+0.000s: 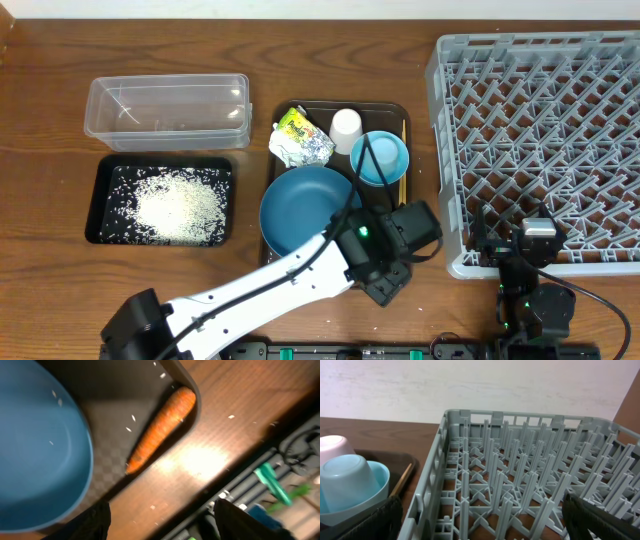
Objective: Sort waste into correct bins and load items into the dishwasher rack
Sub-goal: 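Move the left gripper down to the carrot and grasp it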
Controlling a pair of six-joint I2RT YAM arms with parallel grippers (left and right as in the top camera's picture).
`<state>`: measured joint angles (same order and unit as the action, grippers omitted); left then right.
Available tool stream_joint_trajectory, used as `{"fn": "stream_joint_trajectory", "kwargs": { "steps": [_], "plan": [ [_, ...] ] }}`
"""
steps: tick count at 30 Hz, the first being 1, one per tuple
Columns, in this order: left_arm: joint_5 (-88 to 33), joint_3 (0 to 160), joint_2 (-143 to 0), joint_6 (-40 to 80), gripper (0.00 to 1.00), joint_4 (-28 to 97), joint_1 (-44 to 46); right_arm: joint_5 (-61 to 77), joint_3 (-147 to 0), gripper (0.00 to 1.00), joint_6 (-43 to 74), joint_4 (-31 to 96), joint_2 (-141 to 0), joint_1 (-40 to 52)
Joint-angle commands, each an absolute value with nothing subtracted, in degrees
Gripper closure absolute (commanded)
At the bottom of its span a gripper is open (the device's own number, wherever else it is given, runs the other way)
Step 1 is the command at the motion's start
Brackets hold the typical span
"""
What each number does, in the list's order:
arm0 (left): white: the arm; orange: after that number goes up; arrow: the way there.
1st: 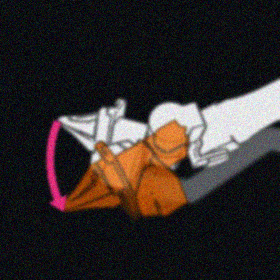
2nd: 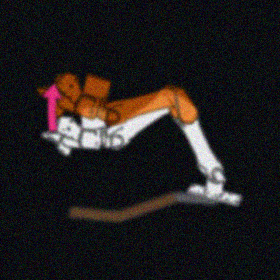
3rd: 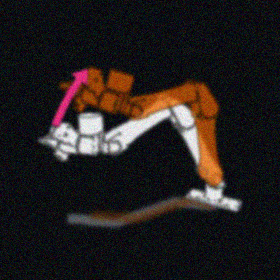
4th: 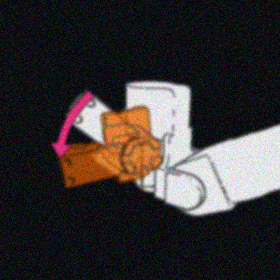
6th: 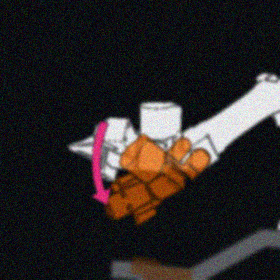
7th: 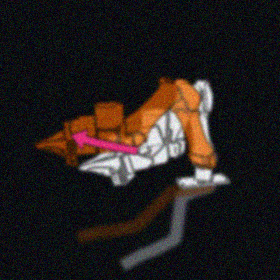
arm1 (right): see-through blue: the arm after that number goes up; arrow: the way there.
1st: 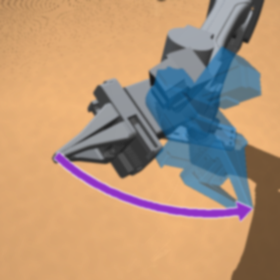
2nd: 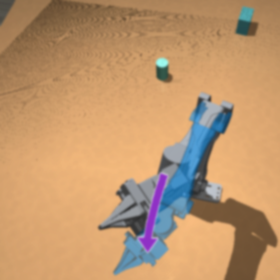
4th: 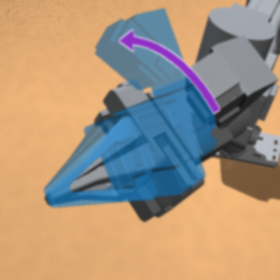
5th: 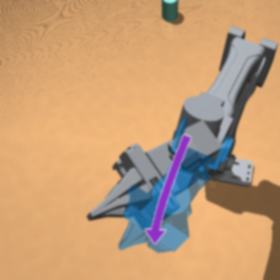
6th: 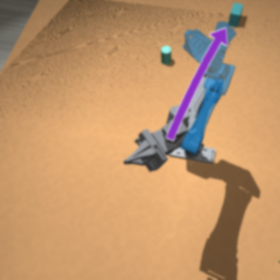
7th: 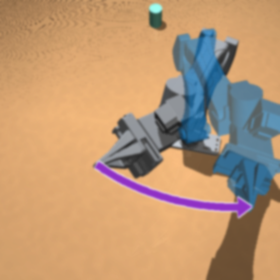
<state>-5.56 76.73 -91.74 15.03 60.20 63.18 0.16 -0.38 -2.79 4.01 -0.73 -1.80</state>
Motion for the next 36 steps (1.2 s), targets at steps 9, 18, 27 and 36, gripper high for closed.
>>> {"fn": "stream_joint_trajectory", "kwargs": {
  "steps": [9, 18, 27, 36],
  "plan": [
    [-0.56, 76.23, -101.21, 8.58, 0.33, 57.12, 63.99, -0.4, -0.3, 0.01, -3.51, 4.27, -0.43, -0.78],
    [-4.97, 76.2, -106.69, 8.8, 0.38, 53.93, 63.94, -0.4, -0.3, 0.01, -3.51, 4.27, -0.43, -0.78],
    [-5.34, 76.03, -109.27, 7.81, 0.38, 51.51, 63.94, -0.4, -0.3, 0.01, -3.51, 4.27, -0.43, -0.78],
    [-5.32, 75.83, -111.63, 7.51, 0.38, 49.91, 63.88, -0.4, -0.3, 0.01, -3.51, 4.27, -0.43, -0.78]
  ]
}}
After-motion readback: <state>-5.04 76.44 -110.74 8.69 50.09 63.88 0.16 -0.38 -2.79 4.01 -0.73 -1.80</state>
